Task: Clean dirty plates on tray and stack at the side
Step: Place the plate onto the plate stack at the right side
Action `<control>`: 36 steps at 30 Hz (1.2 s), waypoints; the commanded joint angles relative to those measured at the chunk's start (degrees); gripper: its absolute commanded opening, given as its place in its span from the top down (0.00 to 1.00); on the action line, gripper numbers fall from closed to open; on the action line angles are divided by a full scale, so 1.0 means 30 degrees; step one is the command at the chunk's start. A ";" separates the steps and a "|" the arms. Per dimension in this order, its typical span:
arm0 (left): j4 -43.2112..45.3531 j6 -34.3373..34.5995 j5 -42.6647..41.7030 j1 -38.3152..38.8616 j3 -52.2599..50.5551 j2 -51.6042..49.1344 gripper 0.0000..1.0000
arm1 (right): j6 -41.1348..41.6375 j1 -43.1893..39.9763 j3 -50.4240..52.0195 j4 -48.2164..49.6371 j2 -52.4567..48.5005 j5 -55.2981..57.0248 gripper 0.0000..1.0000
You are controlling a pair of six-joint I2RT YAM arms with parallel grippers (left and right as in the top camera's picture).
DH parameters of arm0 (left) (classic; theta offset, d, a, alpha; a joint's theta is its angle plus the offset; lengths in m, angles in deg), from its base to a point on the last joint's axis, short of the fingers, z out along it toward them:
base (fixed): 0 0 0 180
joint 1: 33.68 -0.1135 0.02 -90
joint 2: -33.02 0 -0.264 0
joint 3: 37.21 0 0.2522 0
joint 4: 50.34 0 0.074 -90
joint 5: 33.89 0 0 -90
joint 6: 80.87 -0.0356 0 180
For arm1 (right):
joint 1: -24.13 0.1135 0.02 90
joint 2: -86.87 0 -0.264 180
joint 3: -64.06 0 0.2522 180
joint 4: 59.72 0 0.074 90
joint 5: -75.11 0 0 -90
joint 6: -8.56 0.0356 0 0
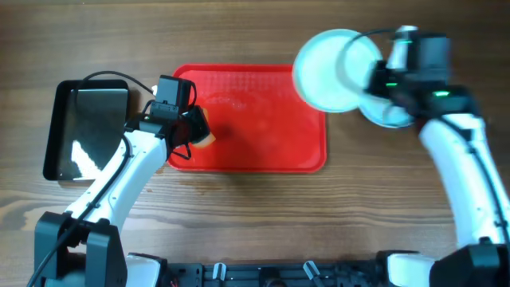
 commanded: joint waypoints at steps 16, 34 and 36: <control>0.0073 0.0117 -0.0233 0.0022 -0.0073 -0.0168 0.96 | 0.1494 -0.8284 -0.0117 0.2033 -0.7475 -0.4809 0.96; 0.0357 0.0080 -0.0219 0.0015 -0.0073 -0.0168 0.96 | 0.1508 -0.8233 -0.0219 0.2018 -0.7351 -1.0353 0.46; 0.1151 -0.0233 -0.0211 0.0022 -0.0073 -0.0168 0.96 | 0.2186 -0.7737 -0.0219 0.2317 -0.7227 -1.3843 0.45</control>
